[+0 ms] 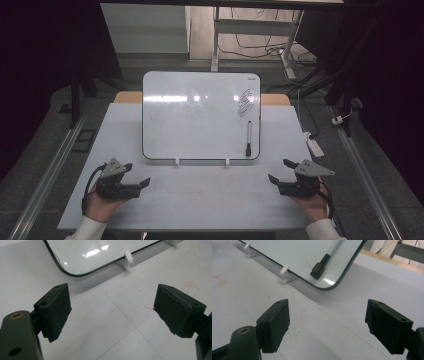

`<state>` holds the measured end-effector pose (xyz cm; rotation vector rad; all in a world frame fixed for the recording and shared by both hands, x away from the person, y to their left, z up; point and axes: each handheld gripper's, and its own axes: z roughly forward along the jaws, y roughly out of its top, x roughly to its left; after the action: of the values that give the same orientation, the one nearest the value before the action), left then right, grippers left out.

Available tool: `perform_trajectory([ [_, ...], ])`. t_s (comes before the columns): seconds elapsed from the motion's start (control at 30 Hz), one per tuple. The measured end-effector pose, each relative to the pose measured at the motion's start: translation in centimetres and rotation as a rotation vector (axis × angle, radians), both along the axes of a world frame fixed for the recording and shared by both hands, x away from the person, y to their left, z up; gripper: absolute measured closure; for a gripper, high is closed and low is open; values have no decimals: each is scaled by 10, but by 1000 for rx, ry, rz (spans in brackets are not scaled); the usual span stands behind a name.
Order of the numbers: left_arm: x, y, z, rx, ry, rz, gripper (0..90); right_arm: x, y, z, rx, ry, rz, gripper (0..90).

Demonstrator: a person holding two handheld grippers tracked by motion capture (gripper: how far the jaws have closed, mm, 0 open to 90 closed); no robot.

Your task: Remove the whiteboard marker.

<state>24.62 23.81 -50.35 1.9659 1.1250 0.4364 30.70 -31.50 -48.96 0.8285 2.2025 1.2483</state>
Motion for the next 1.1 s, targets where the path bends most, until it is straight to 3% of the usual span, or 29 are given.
perform_trajectory([
  [0.17, 2, 1, -1, -4, -1, -5, 154, 0, 1, -2, 1, -15, -4, 194],
  [0.43, 5, 0, -2, -1, 4, 4, 154, 3, 5, -4, 6, 5, -11, 198],
  [0.57, 5, -1, -2, -10, 6, 5, 155, 1, 3, 1, 42, 7, -33, 213],
  [0.8, 5, -4, -3, 3, 5, -7, 156, -1, 6, 3, 28, 5, -39, 220],
  [1.1, 7, -2, -4, -9, 9, -15, 160, -5, 19, 15, 24, -1, -42, 243],
])
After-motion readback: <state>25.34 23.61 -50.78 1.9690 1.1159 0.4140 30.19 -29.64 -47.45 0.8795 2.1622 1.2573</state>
